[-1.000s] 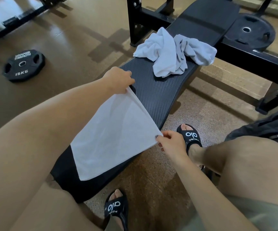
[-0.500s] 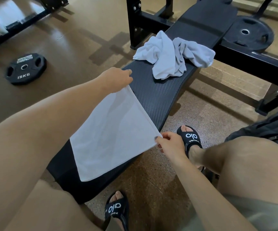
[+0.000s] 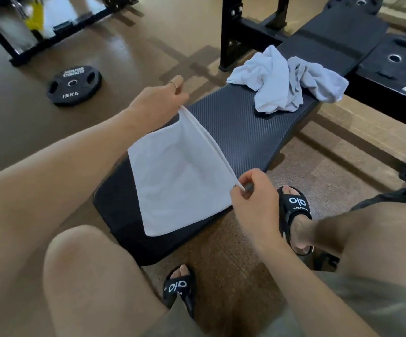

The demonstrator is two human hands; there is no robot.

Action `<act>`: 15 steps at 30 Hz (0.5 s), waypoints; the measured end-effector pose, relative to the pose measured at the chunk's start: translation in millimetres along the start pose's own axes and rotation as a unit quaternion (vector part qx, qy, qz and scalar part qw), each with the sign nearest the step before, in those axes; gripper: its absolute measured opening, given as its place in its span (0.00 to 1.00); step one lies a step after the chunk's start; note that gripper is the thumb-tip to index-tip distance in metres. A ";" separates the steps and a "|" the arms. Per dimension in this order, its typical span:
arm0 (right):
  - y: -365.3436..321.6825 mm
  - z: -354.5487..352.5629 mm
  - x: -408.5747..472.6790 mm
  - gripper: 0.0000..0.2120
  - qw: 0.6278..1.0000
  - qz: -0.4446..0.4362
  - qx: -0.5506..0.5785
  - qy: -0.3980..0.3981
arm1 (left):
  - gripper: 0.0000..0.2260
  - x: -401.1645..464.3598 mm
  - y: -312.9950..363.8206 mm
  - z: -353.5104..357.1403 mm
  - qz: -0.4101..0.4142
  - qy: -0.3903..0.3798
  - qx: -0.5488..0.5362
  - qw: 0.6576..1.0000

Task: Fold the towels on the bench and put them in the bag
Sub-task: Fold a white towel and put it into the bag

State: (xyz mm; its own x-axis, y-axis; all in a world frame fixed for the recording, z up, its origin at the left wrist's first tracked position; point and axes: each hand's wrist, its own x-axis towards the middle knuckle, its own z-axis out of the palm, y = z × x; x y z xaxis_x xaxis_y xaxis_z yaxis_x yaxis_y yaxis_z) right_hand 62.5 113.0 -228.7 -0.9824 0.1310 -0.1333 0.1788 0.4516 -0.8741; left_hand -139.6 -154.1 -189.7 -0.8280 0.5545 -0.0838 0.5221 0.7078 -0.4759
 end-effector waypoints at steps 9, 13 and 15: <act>-25.4 83.4 -47.0 0.07 0.912 -0.321 -0.239 -0.090 | 0.14 -111.5 -4.8 36.5 -0.191 -0.026 -0.081 0.978; -18.4 124.7 -53.7 0.13 0.868 -0.363 -0.315 -0.122 | 0.13 -126.6 5.1 61.7 -0.271 -0.044 -0.160 0.948; -15.4 136.6 -52.3 0.15 0.861 -0.363 -0.331 -0.129 | 0.10 -128.3 10.9 76.0 -0.307 -0.042 -0.192 0.931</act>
State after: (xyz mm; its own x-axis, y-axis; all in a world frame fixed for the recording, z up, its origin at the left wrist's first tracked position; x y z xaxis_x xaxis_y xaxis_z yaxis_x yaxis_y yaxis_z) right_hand 103.7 -21.4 -272.1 -0.8123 -0.5604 0.1619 -0.5801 0.7471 -0.3244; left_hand -43.2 -250.8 -250.6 -0.9992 -0.0319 0.0249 -0.0345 0.9933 -0.1106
